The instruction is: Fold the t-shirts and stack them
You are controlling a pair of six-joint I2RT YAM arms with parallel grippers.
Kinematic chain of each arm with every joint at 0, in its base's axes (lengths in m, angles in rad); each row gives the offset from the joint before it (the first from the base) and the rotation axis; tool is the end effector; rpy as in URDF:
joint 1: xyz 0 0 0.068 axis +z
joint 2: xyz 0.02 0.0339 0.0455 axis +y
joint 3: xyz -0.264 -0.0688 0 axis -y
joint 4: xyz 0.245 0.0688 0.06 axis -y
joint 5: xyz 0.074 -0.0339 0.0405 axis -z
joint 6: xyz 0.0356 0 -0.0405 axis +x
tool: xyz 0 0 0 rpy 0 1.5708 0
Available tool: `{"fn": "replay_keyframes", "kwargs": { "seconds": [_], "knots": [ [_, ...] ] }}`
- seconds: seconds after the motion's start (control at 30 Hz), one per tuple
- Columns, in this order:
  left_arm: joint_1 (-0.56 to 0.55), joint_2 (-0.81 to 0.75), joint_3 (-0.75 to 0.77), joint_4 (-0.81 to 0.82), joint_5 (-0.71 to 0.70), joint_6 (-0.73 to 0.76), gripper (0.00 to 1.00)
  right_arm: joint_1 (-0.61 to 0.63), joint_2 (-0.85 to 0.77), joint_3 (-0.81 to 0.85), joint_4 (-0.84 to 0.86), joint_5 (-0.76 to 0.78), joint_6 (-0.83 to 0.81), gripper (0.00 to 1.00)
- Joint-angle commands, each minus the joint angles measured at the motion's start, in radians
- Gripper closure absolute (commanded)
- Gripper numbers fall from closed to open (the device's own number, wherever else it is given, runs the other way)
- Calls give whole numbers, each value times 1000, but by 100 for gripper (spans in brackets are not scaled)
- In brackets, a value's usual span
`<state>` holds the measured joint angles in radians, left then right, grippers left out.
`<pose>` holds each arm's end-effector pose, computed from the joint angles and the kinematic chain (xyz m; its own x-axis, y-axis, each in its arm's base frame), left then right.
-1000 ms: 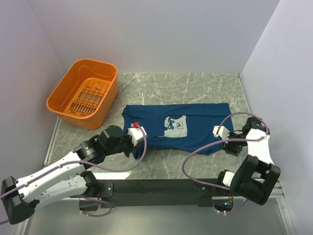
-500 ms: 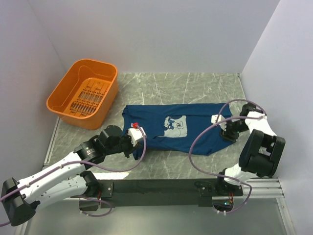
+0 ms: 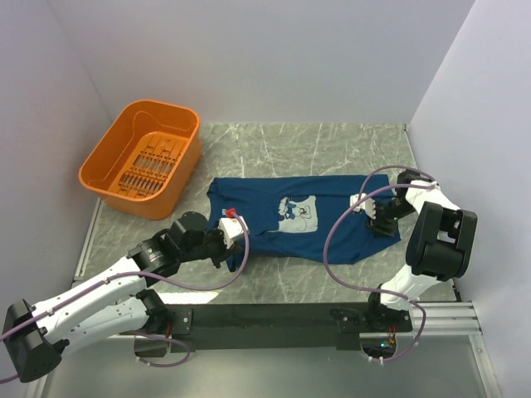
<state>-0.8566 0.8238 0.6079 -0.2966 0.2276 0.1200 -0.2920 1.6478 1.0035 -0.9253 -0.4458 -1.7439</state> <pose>0.1168 -0.1469 0.2600 -0.2153 0.4265 -0.8785 0.8972 0.4416 -0.0055 0.2652 -0.0637 0.1714 -0.0904 -0.9009 -0.4245 -0.9880 0.1347 -0.0754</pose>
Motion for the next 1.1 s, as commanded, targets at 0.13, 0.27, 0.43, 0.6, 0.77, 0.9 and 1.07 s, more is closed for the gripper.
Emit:
{"fn": "replay_keyframes", "kwargs": {
  "seconds": [0.13, 0.27, 0.43, 0.6, 0.77, 0.9, 1.07],
  "knots": [
    [10, -11, -5, 45, 29, 15, 99, 17, 21, 0, 40, 52, 6, 44],
    [13, -8, -7, 45, 30, 13, 100, 28, 32, -16, 63, 56, 7, 44],
    [21, -3, -7, 47, 32, 12, 100, 28, 35, -16, 62, 53, 12, 55],
    [25, 3, -7, 48, 36, 12, 100, 13, -31, -19, 45, 19, 6, 78],
    [25, 8, -7, 50, 36, 12, 99, -24, -103, -16, 8, -17, -3, 80],
    [27, 9, -7, 48, 36, 12, 99, -33, -169, -52, 0, -33, -9, 80],
    [27, 12, -8, 48, 35, 9, 99, -33, -209, -98, 8, -51, -8, 84]
  ]
}}
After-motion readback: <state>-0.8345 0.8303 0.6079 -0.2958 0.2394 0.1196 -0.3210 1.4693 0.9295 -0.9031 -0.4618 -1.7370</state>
